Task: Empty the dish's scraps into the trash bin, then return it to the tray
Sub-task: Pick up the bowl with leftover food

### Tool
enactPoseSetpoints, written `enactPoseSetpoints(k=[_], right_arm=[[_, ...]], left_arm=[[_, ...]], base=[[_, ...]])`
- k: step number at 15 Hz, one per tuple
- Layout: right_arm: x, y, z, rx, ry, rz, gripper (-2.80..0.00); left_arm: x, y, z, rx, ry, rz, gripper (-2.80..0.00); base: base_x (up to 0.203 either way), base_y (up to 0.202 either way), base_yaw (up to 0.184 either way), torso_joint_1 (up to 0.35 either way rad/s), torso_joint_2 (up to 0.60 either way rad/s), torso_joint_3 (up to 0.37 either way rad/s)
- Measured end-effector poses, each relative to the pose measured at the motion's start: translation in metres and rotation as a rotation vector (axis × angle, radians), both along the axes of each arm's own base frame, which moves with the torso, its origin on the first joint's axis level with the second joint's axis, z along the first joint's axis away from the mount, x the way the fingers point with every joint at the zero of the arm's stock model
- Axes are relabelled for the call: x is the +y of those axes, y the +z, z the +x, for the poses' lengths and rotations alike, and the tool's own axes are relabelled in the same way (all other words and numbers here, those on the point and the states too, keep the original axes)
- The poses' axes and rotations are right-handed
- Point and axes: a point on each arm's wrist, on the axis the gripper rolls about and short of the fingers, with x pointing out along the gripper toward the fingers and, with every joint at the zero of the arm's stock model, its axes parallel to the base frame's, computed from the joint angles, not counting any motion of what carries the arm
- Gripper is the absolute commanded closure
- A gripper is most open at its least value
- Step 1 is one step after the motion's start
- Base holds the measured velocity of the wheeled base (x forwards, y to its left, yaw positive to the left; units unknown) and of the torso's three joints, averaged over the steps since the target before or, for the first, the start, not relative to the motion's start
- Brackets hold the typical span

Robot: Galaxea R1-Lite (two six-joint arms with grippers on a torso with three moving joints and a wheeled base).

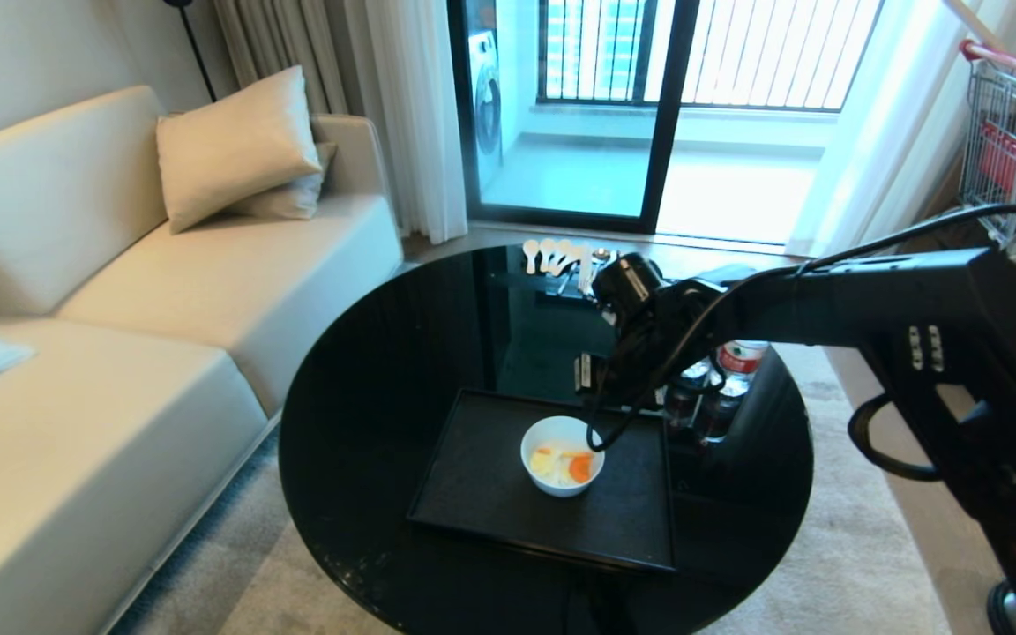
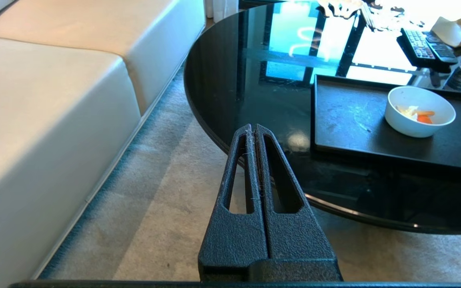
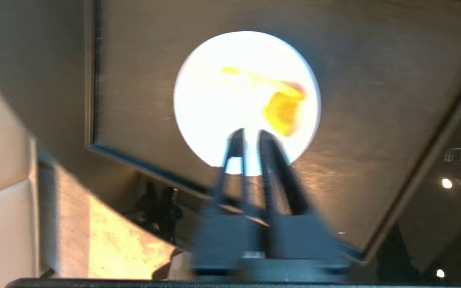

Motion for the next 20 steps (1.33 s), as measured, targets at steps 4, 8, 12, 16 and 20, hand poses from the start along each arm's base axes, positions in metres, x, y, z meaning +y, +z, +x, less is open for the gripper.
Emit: enactPoseSetpoints(k=[4,8,12,16,20], right_arm=[[-0.009,-0.010,0.008,0.022,-0.026,-0.015,-2.80],[-0.012,-0.021,0.012,0.026,-0.054,-0.060,-2.80],[-0.011,-0.047,0.020,0.025,-0.107,-0.154,-2.80],[-0.008,-0.070,0.023,0.042,-0.119,-0.202,-2.80],[-0.005,-0.082,0.027,0.026,-0.133,-0.225,-2.80]], left_arm=[[0.000,0.000,0.000,0.000,0.000,0.000,0.00],[0.000,0.000,0.000,0.000,0.000,0.000,0.00],[0.000,0.000,0.000,0.000,0.000,0.000,0.00],[0.000,0.000,0.000,0.000,0.000,0.000,0.00],[0.000,0.000,0.000,0.000,0.000,0.000,0.00]], base=[[0.000,0.000,0.000,0.000,0.00,0.000],[0.000,0.000,0.000,0.000,0.00,0.000],[0.000,0.000,0.000,0.000,0.00,0.000],[0.000,0.000,0.000,0.000,0.00,0.000],[0.000,0.000,0.000,0.000,0.00,0.000]])
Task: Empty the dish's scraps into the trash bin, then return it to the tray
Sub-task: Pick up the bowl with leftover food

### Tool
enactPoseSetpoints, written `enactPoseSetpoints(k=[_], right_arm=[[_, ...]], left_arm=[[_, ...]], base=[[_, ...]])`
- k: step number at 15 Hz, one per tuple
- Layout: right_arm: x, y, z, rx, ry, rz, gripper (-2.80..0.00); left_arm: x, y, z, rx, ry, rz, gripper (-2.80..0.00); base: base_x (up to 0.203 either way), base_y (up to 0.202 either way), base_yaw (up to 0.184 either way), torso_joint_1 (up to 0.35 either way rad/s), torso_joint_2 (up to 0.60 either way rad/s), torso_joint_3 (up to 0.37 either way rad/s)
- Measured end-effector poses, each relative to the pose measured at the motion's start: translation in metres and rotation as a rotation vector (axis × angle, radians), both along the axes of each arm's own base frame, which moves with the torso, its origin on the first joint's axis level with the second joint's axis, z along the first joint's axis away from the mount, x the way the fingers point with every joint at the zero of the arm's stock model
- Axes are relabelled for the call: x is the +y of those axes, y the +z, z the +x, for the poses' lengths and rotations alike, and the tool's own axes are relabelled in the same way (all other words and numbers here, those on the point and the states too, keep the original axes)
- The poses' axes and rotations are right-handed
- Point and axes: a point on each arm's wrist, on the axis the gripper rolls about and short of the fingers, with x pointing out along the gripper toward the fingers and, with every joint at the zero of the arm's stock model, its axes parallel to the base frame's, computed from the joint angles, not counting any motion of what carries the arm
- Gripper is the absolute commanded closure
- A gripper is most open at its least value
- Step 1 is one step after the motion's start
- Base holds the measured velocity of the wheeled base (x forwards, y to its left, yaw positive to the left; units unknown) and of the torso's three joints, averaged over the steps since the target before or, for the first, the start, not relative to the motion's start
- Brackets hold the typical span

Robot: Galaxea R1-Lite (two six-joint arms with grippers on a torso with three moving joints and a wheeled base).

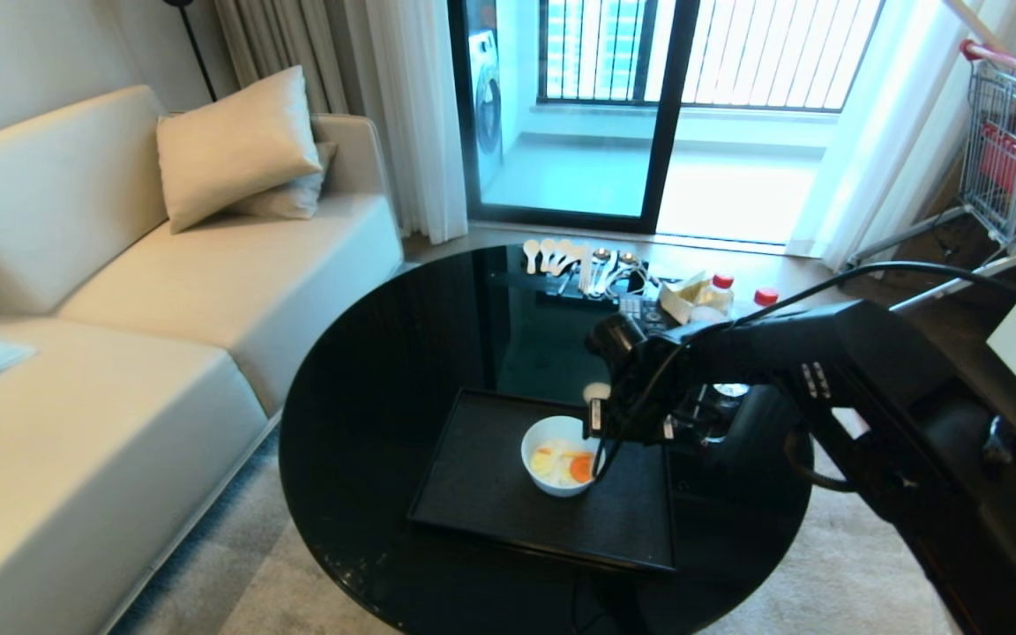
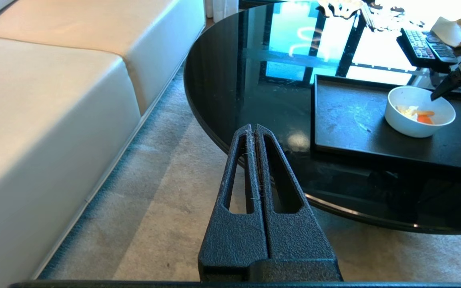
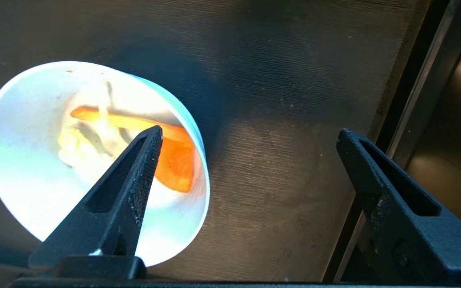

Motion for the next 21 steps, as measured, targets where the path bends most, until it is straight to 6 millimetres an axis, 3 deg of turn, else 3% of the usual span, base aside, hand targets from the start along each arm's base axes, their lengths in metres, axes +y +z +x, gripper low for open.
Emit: enactPoseSetpoints(k=[7,20,21], right_arm=[[0.016,-0.007,-0.004,-0.035,0.054,-0.035,-2.80],[0.020,-0.021,0.000,-0.043,0.057,-0.036,-2.80],[0.019,-0.021,0.001,-0.043,0.057,-0.036,0.00]], left_arm=[[0.000,0.000,0.000,0.000,0.000,0.000,0.00],[0.000,0.000,0.000,0.000,0.000,0.000,0.00],[0.000,0.000,0.000,0.000,0.000,0.000,0.00]], base=[[0.000,0.000,0.000,0.000,0.00,0.000],[0.000,0.000,0.000,0.000,0.00,0.000],[0.000,0.000,0.000,0.000,0.00,0.000]])
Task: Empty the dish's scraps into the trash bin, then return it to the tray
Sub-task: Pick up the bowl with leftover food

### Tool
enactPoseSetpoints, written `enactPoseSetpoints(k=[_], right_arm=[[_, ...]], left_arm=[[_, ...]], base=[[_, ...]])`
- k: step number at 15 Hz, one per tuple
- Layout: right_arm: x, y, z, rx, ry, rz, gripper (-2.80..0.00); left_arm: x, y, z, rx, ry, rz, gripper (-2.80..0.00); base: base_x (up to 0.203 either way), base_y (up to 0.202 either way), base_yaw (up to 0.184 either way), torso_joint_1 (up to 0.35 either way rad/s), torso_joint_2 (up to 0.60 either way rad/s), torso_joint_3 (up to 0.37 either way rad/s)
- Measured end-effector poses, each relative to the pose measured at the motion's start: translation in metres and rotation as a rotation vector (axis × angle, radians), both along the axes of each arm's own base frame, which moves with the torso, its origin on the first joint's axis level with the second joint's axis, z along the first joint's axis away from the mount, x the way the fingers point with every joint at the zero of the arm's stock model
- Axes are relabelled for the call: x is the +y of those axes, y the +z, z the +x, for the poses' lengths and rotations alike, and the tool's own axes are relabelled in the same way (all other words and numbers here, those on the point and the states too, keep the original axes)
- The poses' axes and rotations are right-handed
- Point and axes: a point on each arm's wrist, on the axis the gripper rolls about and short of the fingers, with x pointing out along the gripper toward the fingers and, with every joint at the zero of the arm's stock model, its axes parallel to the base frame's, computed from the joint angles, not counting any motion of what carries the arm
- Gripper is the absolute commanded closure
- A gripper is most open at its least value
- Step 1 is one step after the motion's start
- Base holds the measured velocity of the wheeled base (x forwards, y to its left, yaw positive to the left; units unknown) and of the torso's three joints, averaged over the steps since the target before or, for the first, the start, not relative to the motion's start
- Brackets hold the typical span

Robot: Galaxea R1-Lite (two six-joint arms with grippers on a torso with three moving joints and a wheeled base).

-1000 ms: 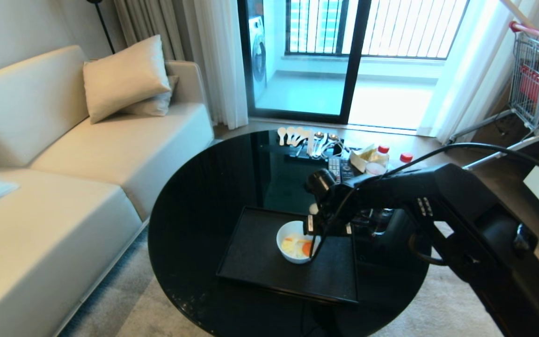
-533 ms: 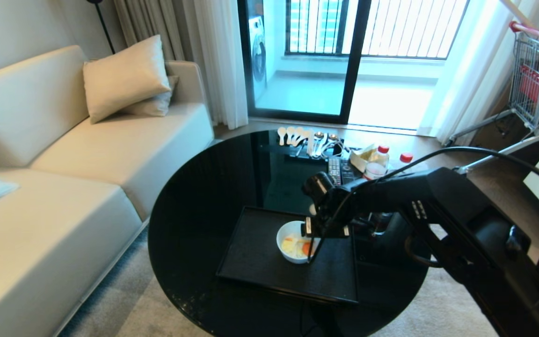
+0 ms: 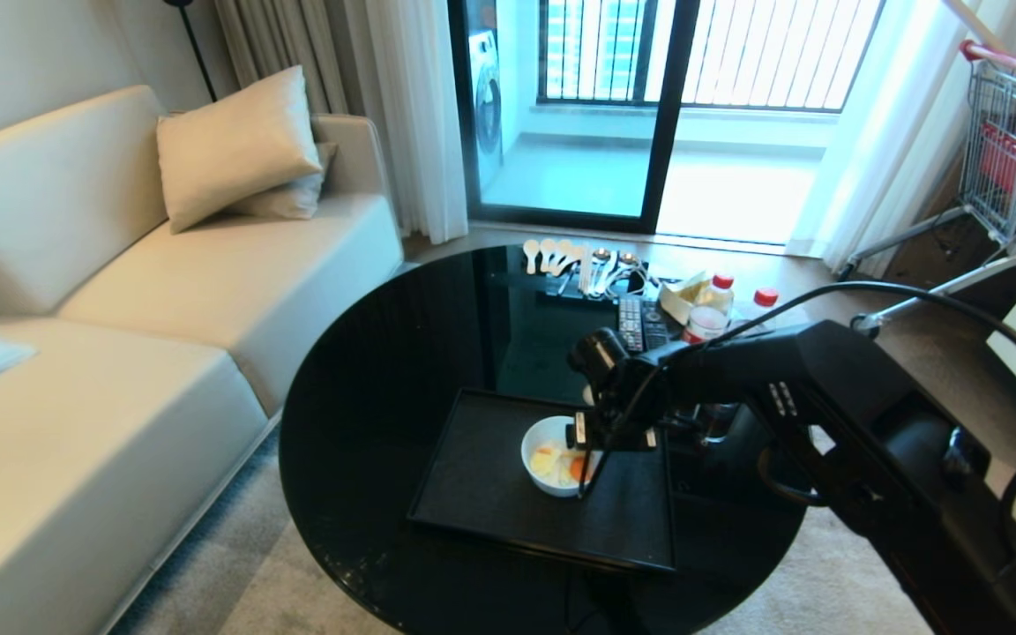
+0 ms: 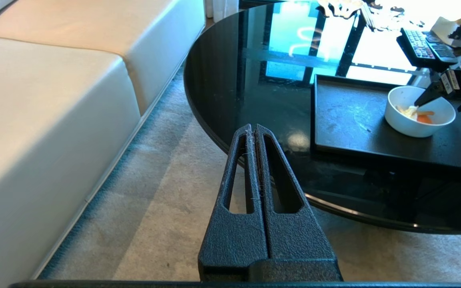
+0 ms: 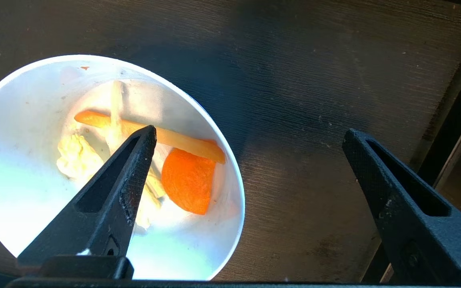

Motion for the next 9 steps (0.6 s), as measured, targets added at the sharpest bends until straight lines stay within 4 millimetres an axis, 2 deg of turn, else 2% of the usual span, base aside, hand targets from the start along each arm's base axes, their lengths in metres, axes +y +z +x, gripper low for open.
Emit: enactPoseSetpoints(k=[9], right_arm=[[0.0012,-0.0062,0.0032,-0.038,0.026,-0.059,0.00]], left_arm=[[0.0000,0.0000,0.0000,0.000,0.000,0.000,0.00]], base=[[0.000,0.000,0.000,0.000,0.00,0.000]])
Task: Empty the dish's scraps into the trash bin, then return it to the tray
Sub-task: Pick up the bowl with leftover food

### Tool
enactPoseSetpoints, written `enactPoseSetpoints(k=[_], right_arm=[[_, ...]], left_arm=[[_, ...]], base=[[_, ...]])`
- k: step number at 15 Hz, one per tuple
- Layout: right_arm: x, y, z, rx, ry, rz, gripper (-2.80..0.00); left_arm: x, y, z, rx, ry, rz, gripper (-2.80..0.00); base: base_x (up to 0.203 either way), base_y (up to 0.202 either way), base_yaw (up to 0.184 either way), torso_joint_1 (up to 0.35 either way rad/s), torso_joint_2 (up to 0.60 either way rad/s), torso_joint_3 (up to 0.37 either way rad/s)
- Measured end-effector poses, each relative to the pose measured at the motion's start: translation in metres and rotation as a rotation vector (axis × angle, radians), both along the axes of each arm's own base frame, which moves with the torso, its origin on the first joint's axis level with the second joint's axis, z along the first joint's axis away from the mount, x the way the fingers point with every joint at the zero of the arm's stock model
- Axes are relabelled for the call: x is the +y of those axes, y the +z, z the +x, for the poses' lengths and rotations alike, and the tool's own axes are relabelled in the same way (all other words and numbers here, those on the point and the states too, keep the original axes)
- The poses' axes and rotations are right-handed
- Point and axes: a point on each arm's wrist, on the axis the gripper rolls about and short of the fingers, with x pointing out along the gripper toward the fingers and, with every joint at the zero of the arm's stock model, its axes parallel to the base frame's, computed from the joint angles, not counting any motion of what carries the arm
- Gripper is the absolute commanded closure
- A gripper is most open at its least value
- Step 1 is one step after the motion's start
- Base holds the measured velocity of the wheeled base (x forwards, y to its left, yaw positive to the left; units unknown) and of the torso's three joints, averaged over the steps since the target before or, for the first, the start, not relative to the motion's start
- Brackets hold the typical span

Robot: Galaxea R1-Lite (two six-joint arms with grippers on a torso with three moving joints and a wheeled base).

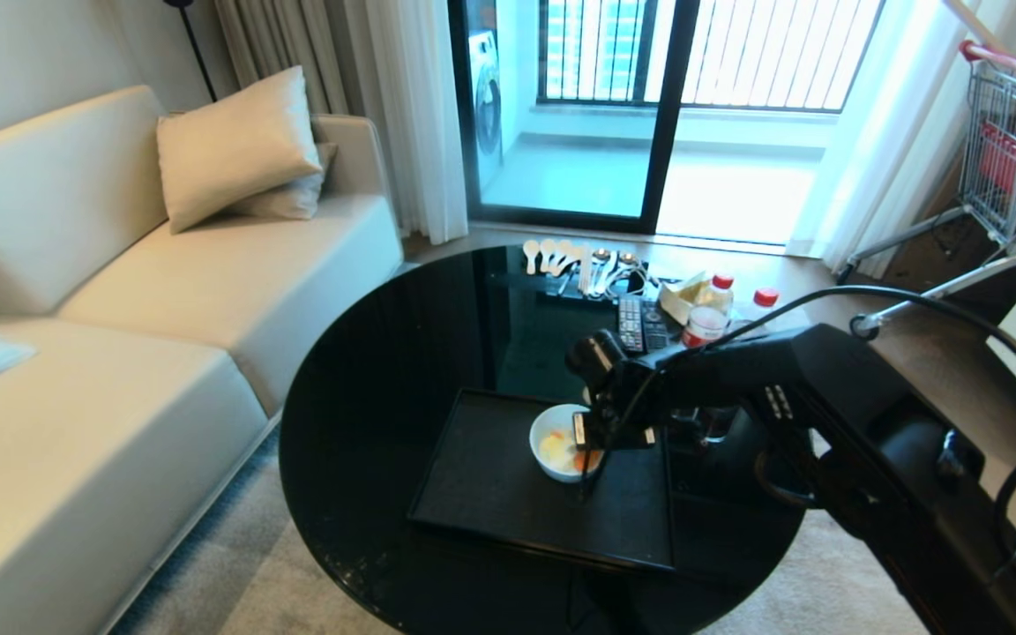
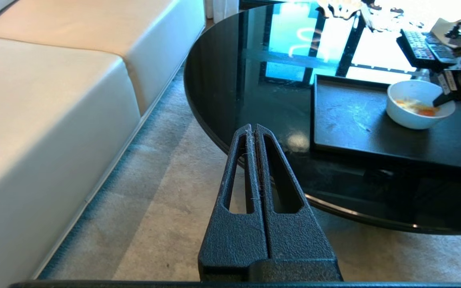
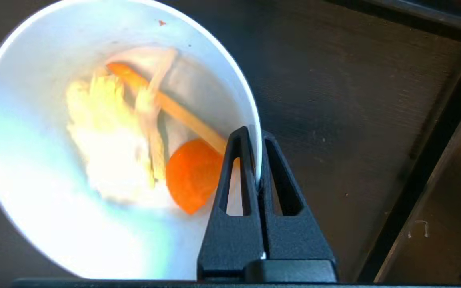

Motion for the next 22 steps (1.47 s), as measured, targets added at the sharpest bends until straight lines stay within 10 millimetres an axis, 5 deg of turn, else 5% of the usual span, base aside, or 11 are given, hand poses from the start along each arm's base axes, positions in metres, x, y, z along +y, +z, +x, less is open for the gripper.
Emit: enactPoseSetpoints(k=[12,22], right_arm=[[-0.003,0.011,-0.002,0.007,-0.081,0.058,0.00],[-0.036,0.086,-0.022,0.046,-0.317,0.168,0.00]], left_arm=[[0.000,0.000,0.000,0.000,0.000,0.000,0.00],[0.000,0.000,0.000,0.000,0.000,0.000,0.00]], base=[[0.000,0.000,0.000,0.000,0.00,0.000],[0.000,0.000,0.000,0.000,0.00,0.000]])
